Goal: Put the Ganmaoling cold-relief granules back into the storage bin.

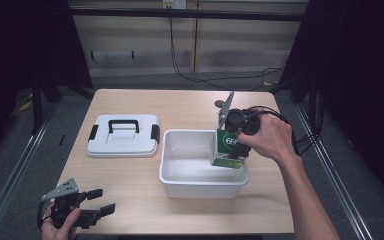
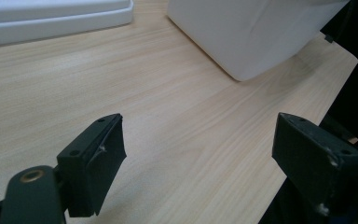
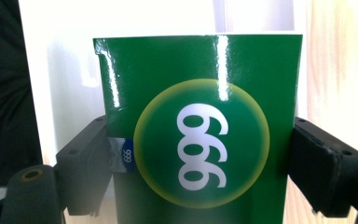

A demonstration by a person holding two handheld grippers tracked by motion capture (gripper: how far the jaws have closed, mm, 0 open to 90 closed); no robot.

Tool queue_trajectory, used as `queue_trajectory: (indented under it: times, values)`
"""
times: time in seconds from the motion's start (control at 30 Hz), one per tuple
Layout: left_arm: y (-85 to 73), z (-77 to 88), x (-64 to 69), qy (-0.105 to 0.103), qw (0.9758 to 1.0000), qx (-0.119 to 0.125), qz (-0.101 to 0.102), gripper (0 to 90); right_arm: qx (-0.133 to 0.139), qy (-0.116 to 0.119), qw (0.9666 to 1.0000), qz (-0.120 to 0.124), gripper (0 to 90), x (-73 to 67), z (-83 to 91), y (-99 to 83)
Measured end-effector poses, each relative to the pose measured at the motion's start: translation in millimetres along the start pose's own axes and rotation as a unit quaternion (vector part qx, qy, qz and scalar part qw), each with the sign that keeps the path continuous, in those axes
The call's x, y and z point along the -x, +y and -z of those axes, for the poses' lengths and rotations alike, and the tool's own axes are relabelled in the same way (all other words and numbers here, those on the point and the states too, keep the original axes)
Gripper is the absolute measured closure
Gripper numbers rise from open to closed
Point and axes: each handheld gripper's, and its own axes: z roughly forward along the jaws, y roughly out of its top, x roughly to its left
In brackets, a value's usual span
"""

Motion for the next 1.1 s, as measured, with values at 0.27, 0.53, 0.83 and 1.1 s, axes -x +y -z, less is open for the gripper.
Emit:
queue_trajectory:
  times: [0.27,0.53,0.83,1.1]
  values:
    - [0.0,0.2,-0.4,-0.001,1.0,0.001,-0.001,17.0,-0.029,0.007,0.9995,0.013,15.6,1.9,-13.9,7.0]
    - [0.1,0.5,-0.2,-0.001,1.0,0.002,-0.001,17.0,-0.049,0.004,0.9986,0.02,15.5,2.7,-24.9,11.9]
    - [-0.2,1.0,-0.8,-0.001,1.0,0.002,-0.001,17.0,-0.075,0.007,0.9966,0.034,15.4,1.4,-39.8,17.5]
    - [-0.5,1.2,-0.7,-0.001,1.0,0.002,0.001,16.9,-0.083,0.004,0.996,0.034,15.4,2.1,-46.0,18.1]
